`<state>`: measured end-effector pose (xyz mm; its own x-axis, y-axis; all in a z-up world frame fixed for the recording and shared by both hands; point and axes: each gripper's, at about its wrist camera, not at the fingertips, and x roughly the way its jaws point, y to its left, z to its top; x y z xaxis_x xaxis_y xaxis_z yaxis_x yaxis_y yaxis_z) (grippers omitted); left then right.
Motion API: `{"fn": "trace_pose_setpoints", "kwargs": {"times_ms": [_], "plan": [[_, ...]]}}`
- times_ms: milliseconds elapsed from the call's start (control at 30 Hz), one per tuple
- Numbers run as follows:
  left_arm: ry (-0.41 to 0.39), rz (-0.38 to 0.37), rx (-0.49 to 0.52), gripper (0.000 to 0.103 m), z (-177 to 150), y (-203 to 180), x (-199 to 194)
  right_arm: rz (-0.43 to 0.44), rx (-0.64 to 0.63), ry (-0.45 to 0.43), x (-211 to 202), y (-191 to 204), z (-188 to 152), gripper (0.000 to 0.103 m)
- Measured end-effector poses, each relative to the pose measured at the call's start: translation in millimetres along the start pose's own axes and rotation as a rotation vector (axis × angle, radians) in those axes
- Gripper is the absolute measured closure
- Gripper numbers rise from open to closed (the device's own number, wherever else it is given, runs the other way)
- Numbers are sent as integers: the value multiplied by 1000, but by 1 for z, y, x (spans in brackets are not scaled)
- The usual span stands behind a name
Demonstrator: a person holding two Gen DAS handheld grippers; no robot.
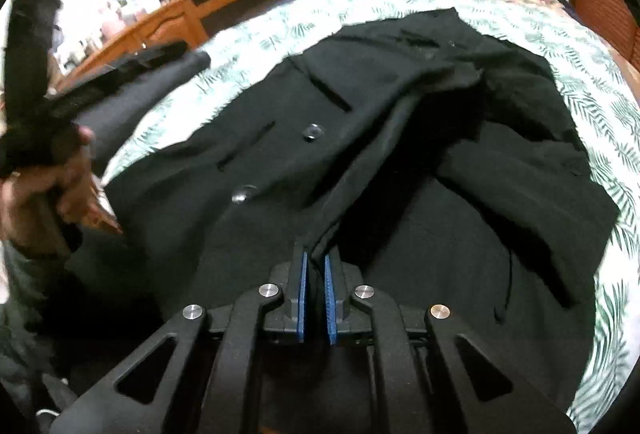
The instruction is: Fold large clothes
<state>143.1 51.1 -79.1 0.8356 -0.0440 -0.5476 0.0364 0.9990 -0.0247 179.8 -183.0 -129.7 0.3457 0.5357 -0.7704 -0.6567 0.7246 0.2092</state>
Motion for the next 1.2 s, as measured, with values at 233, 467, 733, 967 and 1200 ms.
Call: {"fn": "trace_pose_setpoints", "kwargs": {"times_ms": [233, 467, 733, 967, 1200], "plan": [[21, -52, 46, 54, -7, -26, 0, -113, 45, -5, -28, 0, -33, 95], [96, -153, 75, 54, -36, -60, 5, -226, 95, -63, -57, -21, -42, 59], [155, -278, 93, 54, -60, -99, 4, -276, 130, -111, -71, -45, -51, 56], [183, -294, 115, 54, -71, -119, 7, -294, 129, -134, -67, -55, -58, 56], [247, -304, 110, 63, -87, -131, 12, -260, 153, -144, -60, -68, -65, 55]]}}
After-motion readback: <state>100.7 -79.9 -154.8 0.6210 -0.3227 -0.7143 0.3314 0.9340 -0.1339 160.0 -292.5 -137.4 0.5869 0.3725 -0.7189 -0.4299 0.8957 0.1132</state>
